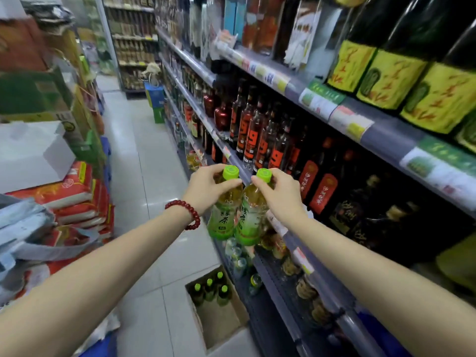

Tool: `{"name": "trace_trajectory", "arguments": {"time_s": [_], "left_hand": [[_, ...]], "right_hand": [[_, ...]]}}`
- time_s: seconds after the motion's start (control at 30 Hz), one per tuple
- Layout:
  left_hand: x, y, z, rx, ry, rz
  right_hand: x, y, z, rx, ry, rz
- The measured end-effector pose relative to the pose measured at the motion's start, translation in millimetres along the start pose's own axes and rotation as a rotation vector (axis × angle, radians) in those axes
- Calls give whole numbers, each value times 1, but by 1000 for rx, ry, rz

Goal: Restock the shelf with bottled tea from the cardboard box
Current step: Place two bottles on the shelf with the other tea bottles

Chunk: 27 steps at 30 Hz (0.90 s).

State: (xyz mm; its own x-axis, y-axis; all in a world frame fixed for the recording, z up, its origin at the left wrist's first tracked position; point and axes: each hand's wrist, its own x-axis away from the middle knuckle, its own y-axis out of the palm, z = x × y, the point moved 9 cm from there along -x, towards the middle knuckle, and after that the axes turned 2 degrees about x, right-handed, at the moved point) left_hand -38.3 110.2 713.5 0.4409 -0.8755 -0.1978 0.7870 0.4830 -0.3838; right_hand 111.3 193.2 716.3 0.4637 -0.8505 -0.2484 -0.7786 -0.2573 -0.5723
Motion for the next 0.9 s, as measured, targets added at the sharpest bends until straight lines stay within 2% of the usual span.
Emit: {"name": "trace_trajectory", "arguments": {"time_s": [0.17,0.33,0.63,0.9], "left_hand": [[-20,-20,92,-53,169,-51],[-32,-22,166,-50,288,-120],[-12,21,289,197,453,-429],[32,83,378,316,558,-602]], "right_hand": [[-2,-75,-70,49,-91,204],[4,-137,-124,144,-144,316],[44,-262,-169,314,2,518],[122,-361,-187,448,92,695]]}}
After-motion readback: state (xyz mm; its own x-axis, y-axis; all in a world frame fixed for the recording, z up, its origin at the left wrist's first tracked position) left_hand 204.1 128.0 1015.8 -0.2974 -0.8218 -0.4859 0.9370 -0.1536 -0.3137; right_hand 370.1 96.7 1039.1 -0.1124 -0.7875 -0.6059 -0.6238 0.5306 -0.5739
